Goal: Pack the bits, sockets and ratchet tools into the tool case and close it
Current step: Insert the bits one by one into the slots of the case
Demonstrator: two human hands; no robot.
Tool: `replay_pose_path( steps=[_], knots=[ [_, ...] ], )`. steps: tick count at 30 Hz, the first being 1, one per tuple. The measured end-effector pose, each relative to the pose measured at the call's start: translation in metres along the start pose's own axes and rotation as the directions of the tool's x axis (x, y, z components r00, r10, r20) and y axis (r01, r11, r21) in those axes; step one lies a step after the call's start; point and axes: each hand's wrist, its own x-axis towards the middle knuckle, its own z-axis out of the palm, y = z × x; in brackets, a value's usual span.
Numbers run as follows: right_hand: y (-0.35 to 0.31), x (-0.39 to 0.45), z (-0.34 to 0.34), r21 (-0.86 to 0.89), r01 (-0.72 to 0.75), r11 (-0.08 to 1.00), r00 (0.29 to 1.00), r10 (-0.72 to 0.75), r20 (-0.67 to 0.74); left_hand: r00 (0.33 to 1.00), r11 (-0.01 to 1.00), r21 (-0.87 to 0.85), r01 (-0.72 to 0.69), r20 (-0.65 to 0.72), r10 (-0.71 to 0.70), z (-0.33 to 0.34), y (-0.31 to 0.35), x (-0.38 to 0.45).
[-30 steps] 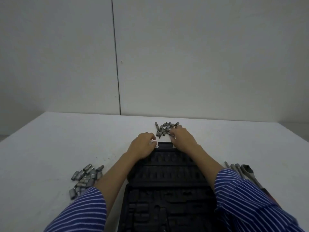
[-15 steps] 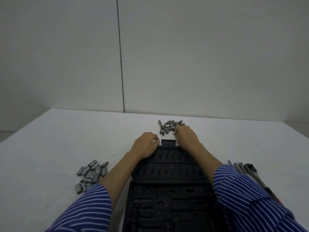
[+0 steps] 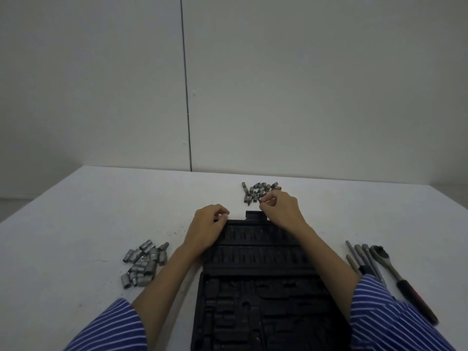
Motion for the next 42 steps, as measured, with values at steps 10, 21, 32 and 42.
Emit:
replay_pose_path(
  steps=[10, 21, 32, 42],
  knots=[
    [-0.010, -0.032, 0.023, 0.179, 0.004, 0.984, 1.000, -0.008, 0.021, 0.980, 0.995, -0.067, 0.075, -0.180, -0.086, 0.008, -0.004, -0.002],
    [-0.011, -0.047, 0.043, 0.298, 0.062, 0.953, 0.996, -0.080, 0.047, 0.962, 0.982, -0.160, 0.103, -0.235, -0.140, 0.017, 0.002, 0.001],
    [-0.010, -0.049, 0.048, 0.239, 0.150, 0.959, 0.987, -0.159, 0.019, 0.994, 0.974, -0.215, 0.064, -0.076, -0.083, 0.001, -0.011, -0.004],
    [-0.024, -0.057, 0.060, 0.140, 0.330, 0.933, 0.934, -0.344, 0.091, 0.989, 0.945, -0.320, 0.070, -0.105, -0.109, 0.004, -0.013, -0.004]
  ],
)
